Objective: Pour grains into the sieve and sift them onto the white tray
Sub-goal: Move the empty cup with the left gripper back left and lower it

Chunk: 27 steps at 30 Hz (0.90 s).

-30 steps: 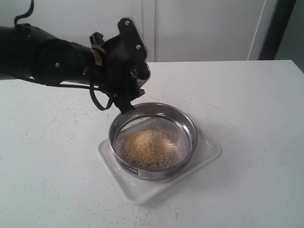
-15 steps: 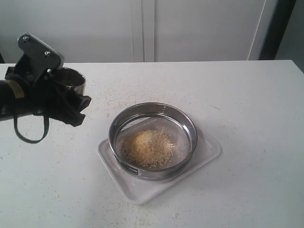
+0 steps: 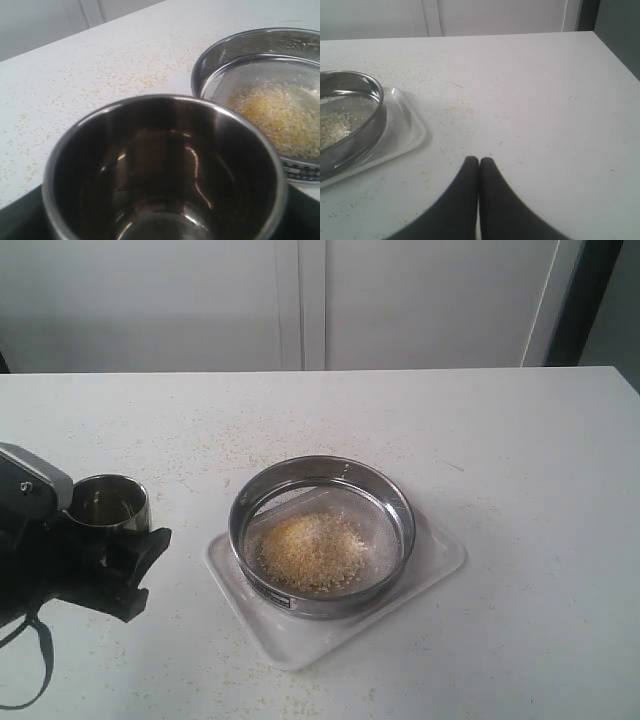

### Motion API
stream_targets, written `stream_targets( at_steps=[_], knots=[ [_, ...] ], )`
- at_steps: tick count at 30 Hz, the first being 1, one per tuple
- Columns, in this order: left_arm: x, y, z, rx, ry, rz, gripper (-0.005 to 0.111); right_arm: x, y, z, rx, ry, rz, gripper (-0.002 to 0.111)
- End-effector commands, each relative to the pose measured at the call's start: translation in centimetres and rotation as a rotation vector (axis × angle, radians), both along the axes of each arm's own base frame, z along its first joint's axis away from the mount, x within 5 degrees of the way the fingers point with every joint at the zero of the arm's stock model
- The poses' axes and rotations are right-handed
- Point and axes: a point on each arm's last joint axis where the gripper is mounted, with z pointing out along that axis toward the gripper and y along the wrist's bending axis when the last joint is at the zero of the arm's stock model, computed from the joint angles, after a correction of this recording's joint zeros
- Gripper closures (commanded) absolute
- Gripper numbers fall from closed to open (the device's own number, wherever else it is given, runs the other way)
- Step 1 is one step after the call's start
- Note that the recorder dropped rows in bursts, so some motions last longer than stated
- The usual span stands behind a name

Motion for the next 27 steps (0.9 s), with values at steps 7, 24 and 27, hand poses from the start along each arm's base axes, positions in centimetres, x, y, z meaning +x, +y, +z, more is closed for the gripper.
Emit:
stream_targets(
  at_steps=[7,24,27],
  knots=[
    [0.2,-1.1,-2.0,-0.051,-0.003,-0.096,0.107,0.0,0.0,0.0,0.001,-0.014,-0.003,0.108],
    [0.4,-1.6,-6.2,0.009,0.143,-0.136,0.107,0.0,0.0,0.0,0.001,-0.014,-0.003,0.108],
    [0.4,-1.7,-6.5,0.016,0.155,-0.144,0.107,0.0,0.0,0.0,0.001,-0.014,-0.003,0.108]
  ],
)
